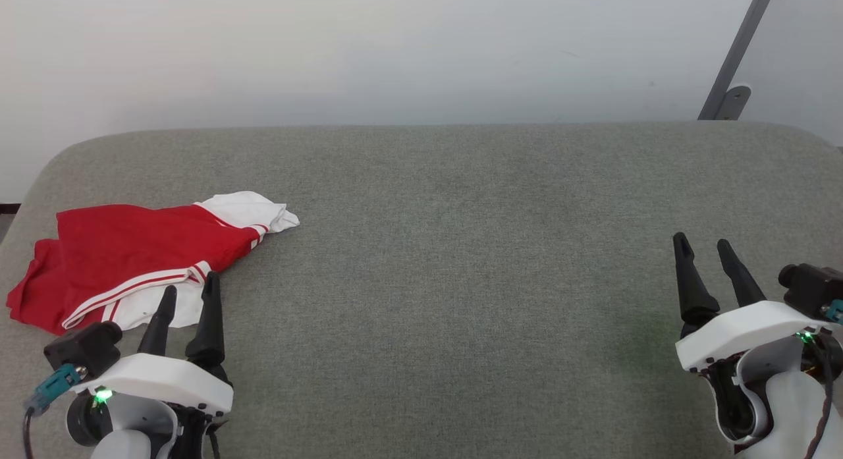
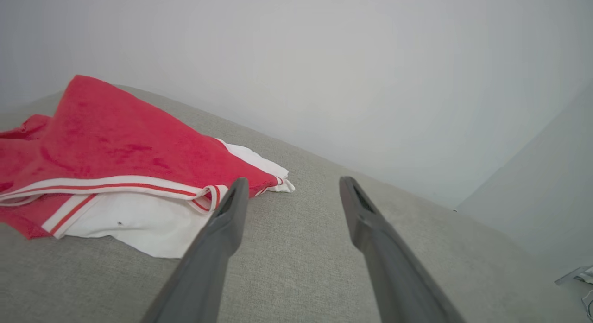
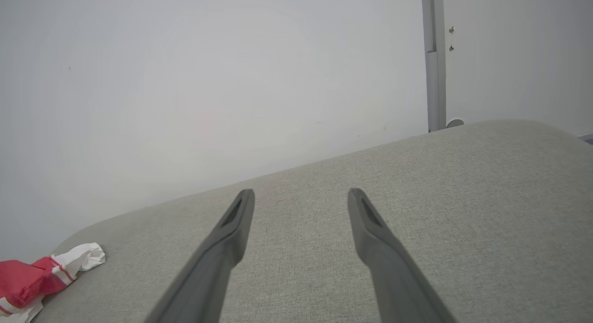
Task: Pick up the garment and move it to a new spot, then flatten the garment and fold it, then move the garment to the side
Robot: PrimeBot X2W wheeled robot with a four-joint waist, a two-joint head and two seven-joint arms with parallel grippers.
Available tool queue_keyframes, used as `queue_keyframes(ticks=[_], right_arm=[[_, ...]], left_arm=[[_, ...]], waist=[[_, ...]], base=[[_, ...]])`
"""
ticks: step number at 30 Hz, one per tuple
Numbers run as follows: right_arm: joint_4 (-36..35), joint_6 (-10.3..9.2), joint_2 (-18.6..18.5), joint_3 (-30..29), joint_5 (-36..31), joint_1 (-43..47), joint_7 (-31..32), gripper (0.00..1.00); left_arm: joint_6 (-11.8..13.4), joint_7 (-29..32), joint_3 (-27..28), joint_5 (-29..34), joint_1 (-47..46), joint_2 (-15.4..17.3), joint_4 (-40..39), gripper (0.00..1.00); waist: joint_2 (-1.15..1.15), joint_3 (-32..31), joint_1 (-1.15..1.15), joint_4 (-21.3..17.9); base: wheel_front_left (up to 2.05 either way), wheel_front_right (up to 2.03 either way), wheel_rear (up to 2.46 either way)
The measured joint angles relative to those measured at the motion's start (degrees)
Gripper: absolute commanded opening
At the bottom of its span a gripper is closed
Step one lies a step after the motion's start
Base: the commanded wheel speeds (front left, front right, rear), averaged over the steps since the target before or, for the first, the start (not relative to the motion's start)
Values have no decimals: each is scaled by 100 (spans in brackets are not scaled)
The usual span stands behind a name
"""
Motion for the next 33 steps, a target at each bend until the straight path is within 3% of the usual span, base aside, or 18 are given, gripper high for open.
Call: queue_keyframes(ticks=[20,33], right_arm=[[38,1,-54,-7,-1058,-68,-301,100],[34,1,-49,-67,-1088,-98,-453,100]], left_arm=[[-77,-300,-74,967,-99,73,311,100],[-179,-455,68,1265,-139,44,582,100]], waist=[[0,3,0,24],[0,-2,0,66]], base=[[0,0,0],[0,0,0]])
